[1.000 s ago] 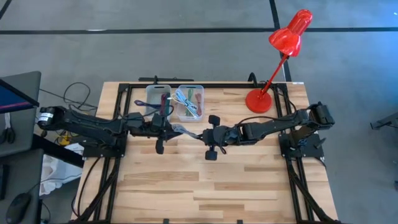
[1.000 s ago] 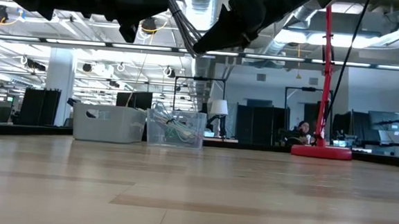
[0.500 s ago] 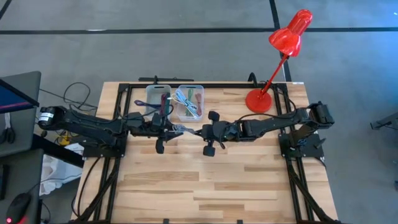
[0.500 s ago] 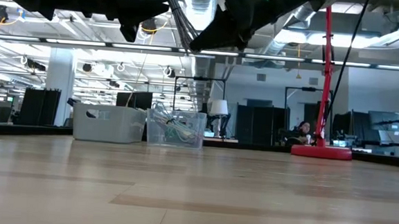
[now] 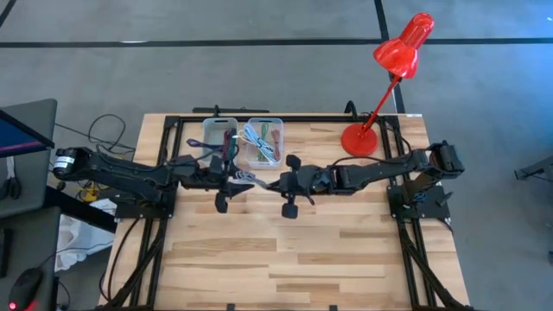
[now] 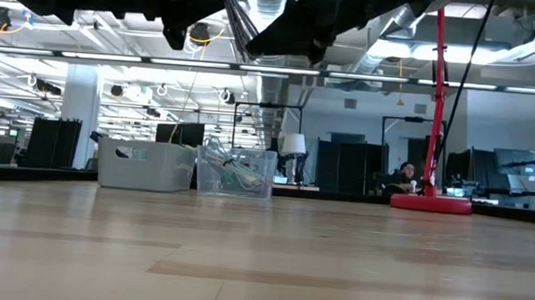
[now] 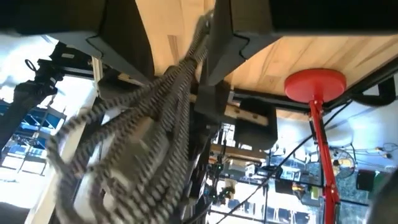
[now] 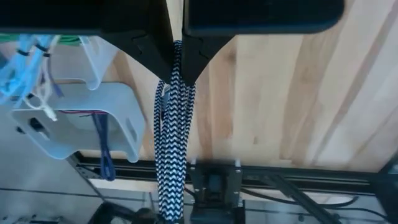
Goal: Pick & Place USB Port
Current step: Put the black and white charge cable into the gray bin
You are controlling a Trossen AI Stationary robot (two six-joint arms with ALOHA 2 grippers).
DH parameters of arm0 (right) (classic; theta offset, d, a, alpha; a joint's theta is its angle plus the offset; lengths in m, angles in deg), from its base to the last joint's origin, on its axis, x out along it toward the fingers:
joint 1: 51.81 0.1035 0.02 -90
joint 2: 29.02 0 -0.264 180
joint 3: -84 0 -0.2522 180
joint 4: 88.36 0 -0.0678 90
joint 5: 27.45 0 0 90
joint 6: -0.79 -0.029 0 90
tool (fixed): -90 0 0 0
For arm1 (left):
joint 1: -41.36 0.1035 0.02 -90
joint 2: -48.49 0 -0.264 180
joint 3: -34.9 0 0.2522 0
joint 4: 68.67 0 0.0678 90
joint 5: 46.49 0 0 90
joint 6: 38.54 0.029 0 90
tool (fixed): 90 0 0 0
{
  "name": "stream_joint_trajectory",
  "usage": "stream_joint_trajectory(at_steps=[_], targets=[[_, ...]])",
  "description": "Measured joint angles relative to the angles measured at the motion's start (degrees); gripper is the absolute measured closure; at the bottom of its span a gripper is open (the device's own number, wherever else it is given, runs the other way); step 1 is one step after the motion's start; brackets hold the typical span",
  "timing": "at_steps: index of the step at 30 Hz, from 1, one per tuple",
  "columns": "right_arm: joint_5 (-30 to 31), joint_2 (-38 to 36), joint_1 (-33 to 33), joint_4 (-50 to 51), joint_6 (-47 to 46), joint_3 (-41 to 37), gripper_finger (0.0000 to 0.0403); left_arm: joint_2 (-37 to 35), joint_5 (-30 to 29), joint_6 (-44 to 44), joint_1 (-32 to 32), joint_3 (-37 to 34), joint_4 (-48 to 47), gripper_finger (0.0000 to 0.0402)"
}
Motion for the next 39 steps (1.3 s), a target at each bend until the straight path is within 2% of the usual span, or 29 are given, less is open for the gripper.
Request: stream_joint_trajectory(at_steps=[11, 24, 28, 33, 39], targets=[[-3.4, 0.0, 0.0, -0.1, 0.0, 0.0, 0.0402, 0.0, 0.0, 0.0, 0.0, 0.0, 1.6, 0.0252], [-10.4, 0.0, 0.0, -3.1, 0.4, 0.0, 0.0402, 0.0, 0.0, 0.0, 0.0, 0.0, 2.3, 0.0260], [-10.4, 0.0, 0.0, -3.1, 0.4, 0.0, 0.0402, 0.0, 0.0, 0.0, 0.0, 0.0, 2.3, 0.0293], [-10.4, 0.0, 0.0, -3.1, 0.4, 0.0, 0.0402, 0.0, 0.3, 1.4, 0.0, 0.0, 2.5, 0.0378], [-10.4, 0.0, 0.2, -3.2, -0.1, 0.0, 0.0378, 0.0, 0.0, 2.0, 0.0, 0.0, 2.5, 0.0384]])
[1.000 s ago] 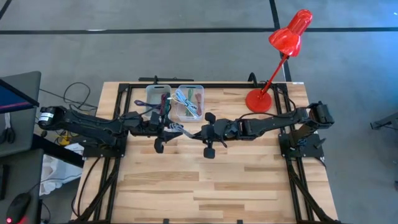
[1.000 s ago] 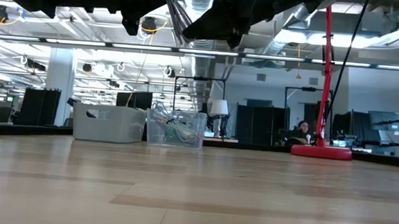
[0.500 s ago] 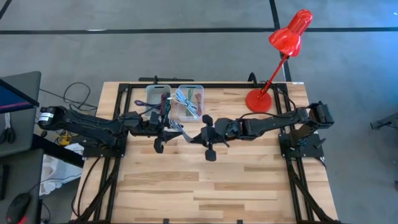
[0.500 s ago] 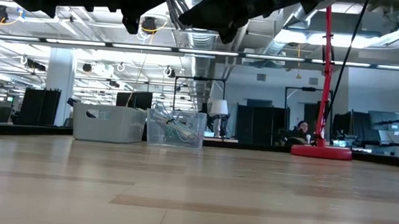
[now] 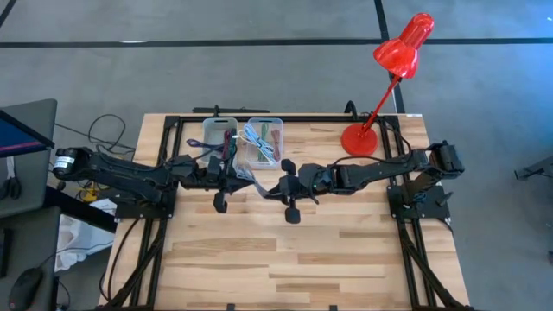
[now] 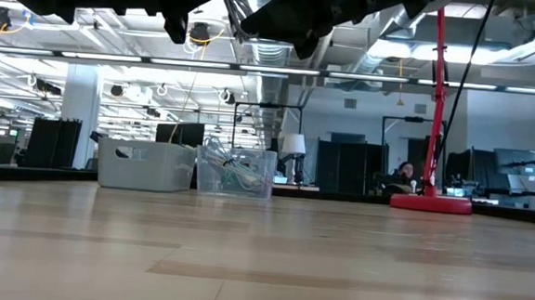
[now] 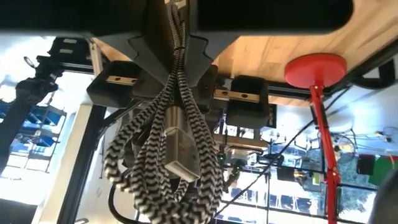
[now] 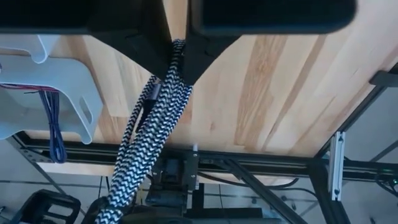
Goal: Pick & Place USB Port
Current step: Put the black and white charge cable into the gray bin
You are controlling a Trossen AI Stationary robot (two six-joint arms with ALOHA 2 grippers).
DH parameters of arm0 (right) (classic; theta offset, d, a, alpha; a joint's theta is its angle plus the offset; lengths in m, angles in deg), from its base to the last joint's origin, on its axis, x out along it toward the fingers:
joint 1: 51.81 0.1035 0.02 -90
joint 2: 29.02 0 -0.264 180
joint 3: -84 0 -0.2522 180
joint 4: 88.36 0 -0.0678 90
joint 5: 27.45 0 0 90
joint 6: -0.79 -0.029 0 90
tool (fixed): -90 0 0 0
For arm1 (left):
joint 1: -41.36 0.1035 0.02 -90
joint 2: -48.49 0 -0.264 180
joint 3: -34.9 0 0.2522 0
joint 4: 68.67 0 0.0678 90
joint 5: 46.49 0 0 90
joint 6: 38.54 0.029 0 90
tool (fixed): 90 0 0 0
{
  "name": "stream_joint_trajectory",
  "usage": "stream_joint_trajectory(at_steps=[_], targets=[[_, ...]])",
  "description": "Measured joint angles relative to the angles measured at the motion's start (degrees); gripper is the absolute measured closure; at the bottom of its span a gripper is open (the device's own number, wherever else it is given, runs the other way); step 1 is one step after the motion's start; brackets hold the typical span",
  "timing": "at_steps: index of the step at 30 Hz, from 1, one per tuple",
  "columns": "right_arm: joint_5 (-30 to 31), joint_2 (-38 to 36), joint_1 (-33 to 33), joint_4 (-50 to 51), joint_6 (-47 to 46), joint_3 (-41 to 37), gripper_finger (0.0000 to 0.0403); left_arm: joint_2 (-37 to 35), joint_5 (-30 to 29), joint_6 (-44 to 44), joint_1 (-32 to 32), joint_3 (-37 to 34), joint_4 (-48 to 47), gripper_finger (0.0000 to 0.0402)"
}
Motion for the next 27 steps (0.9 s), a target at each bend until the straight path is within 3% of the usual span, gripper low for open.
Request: stream_joint_trajectory(at_steps=[8, 13, 18, 22, 27], targets=[[0.0, -2.0, 1.2, 5.4, 0.8, 0.0, 0.0329, -2.0, -1.5, 5.3, 0.4, 0.0, -2.8, 0.0386], [-0.3, -5.2, 1.9, 14.0, 1.6, 0.0, 0.0322, -8.8, -2.3, 5.6, 1.9, 0.0, -11.5, 0.0386], [-0.1, -9.5, 3.4, 15.9, 2.4, 0.0, 0.0322, -17.2, -3.1, 5.6, 2.9, 0.0, -22.3, 0.0386], [-0.2, -13.5, 5.3, 16.1, 4.9, 0.0, 0.0322, -20.9, -9.8, 5.3, 3.0, 0.0, -35.1, 0.0385], [0.9, -18.8, 8.6, 20.8, 6.1, 0.0, 0.0322, -21.6, -17.9, 9.7, 3.0, 0.0, -37.5, 0.0386]])
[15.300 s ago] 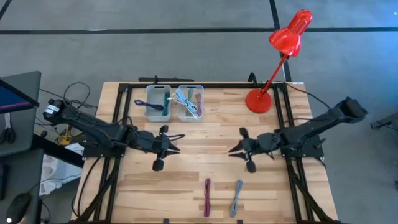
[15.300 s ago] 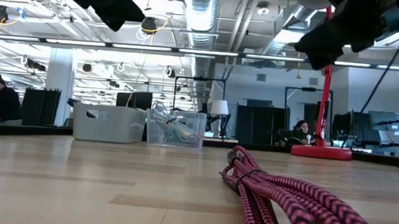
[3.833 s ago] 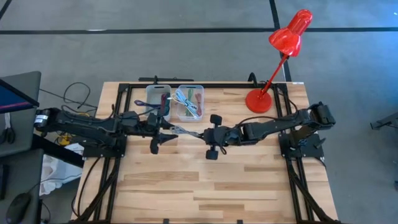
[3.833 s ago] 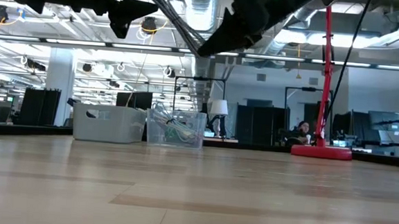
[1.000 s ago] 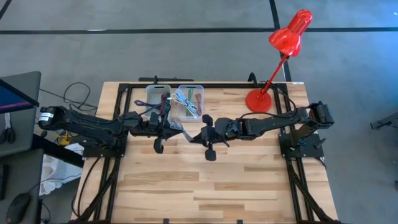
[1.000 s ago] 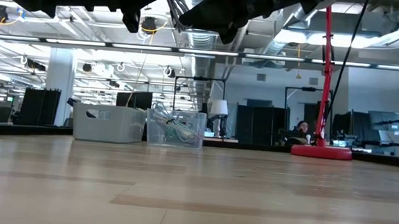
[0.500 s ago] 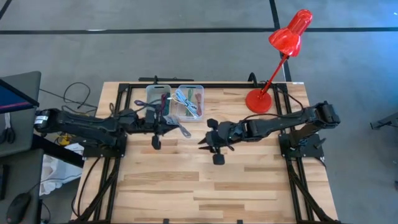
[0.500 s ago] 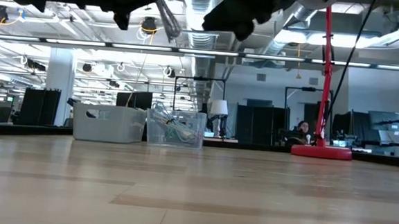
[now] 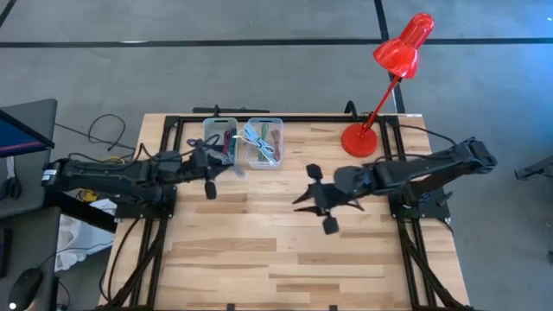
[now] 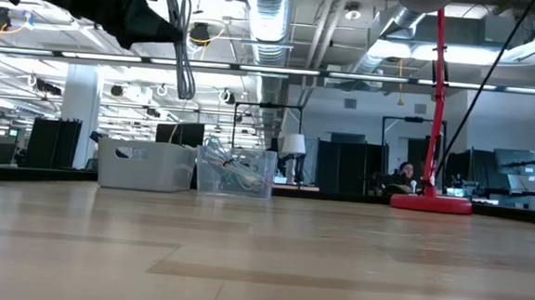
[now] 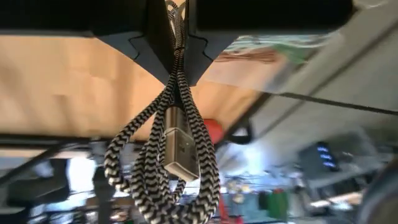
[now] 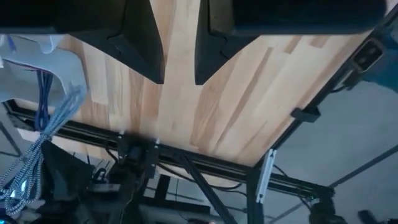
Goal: Pick & Place USB Port
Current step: Put the black and white charge cable into the gray bin
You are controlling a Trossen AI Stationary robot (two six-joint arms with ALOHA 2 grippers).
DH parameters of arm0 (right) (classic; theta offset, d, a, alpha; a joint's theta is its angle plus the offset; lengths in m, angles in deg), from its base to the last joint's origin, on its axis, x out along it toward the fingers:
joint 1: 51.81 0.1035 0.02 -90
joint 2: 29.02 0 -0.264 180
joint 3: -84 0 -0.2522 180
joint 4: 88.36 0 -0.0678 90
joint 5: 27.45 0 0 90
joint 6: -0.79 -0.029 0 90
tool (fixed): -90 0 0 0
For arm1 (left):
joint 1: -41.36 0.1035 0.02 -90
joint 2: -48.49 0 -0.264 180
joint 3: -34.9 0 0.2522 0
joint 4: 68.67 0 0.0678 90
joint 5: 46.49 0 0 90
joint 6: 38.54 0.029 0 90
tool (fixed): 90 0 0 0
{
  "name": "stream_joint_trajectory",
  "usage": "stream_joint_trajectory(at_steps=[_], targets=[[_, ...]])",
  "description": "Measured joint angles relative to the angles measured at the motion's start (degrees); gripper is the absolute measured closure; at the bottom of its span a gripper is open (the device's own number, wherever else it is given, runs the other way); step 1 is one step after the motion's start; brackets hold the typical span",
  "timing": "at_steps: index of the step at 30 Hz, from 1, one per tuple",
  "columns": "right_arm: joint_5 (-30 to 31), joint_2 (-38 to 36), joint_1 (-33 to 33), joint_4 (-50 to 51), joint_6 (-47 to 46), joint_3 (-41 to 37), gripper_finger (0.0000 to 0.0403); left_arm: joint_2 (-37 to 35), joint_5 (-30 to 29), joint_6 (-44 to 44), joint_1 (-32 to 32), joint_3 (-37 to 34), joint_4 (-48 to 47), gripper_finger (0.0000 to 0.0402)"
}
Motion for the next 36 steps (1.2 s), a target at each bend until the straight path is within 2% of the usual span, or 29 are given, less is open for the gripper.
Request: stream_joint_trajectory(at_steps=[5, 10, 18, 25, 29, 36], targets=[[6.7, -4.6, 6.1, 5.8, -0.3, 0.0, 0.0321, -1.7, -10.5, 2.9, 1.3, 0.0, -4.5, 0.0386], [16.3, -6.7, 13.9, 9.0, -0.8, 0.0, 0.0321, -2.9, -14.3, 1.4, 5.6, 0.0, -9.2, 0.0386], [30.0, -6.5, 25.1, 11.3, -4.4, 0.0, 0.0321, -3.0, -13.5, -0.2, 16.2, -3.7, -9.0, 0.0386], [38.3, -6.4, 30.9, 11.3, -5.3, 0.0, 0.0321, -2.9, -4.2, -3.6, 24.9, -11.2, 0.5, 0.0386], [39.9, -6.4, 31.8, 11.5, -6.1, 0.0, 0.0321, -2.8, -1.7, -7.7, 28.4, -14.1, 4.9, 0.0376], [40.0, -6.4, 31.1, 11.5, -6.1, 0.0, 0.0321, -2.8, -1.5, -11.7, 29.2, -15.0, 6.5, 0.0307]])
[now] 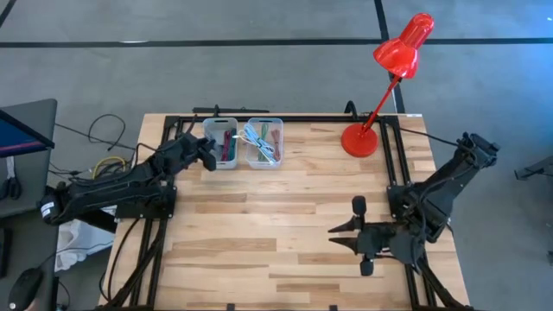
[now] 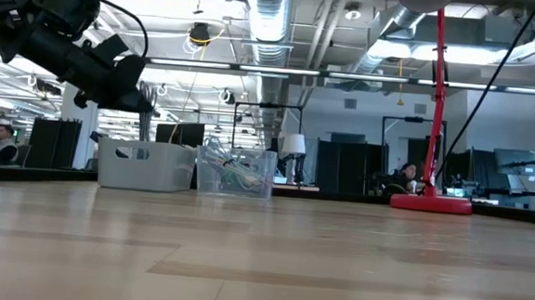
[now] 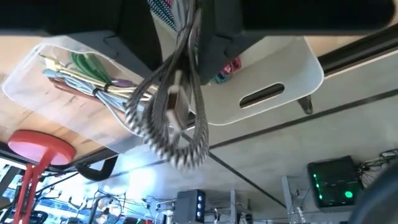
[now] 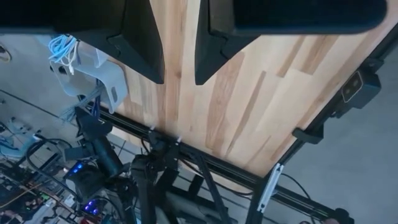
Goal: Pick & Place USB Port
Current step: Put the black and white charge cable into the gray bin, then return to Home Position
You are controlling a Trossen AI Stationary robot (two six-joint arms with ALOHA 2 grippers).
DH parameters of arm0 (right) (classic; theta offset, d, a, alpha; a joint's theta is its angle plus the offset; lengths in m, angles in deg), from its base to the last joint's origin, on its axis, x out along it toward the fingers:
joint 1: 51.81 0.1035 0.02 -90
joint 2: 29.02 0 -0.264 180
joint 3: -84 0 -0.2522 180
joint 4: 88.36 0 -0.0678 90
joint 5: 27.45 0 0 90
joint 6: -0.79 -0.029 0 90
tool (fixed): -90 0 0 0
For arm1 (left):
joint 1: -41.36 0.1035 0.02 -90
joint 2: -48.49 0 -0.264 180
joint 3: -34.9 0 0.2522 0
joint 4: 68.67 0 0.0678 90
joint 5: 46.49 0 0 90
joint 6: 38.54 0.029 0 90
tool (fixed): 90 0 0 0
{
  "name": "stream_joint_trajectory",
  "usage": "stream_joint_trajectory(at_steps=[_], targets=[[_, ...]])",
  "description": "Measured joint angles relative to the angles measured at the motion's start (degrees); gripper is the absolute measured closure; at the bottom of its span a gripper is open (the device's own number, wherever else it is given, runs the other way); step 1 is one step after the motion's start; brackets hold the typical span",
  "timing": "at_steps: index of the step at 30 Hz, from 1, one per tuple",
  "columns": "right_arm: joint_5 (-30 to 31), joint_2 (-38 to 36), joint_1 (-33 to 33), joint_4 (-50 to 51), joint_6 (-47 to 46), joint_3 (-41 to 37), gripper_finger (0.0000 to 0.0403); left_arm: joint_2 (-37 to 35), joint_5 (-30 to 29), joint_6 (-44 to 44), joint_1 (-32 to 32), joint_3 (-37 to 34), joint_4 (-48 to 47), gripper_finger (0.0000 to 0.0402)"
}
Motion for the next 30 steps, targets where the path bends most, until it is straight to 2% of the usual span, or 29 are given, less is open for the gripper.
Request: stream_joint_trajectory(at_steps=[8, 12, 17, 20, 26, 30], targets=[[1.2, 0.0, -0.3, 0.9, 0.0, 0.0, 0.0321, 0.0, 0.0, -0.2, 0.0, 0.0, 0.8, 0.0268], [2.2, -0.3, 0.4, 1.5, 0.0, 0.0, 0.0321, 0.0, 0.0, 1.4, 0.0, 0.0, 1.6, 0.0262], [6.8, -0.5, 1.9, 3.1, 0.0, 0.1, 0.0321, -0.1, 1.4, 3.1, 0.0, 0.0, 2.6, 0.0265], [9.2, -0.6, 2.8, 4.5, 0.0, 0.1, 0.0321, -0.1, 6.6, 3.0, 0.0, 0.0, 3.3, 0.0271], [15.3, -0.6, 5.4, 10.8, -5.9, 0.1, 0.0321, -0.1, 25.8, 0.3, -0.8, 0.0, 10.2, 0.0290], [22.3, -2.0, 8.6, 19.3, -14.9, 0.1, 0.0321, -0.4, 29.8, -1.1, -2.7, 0.0, 17.5, 0.0307]])
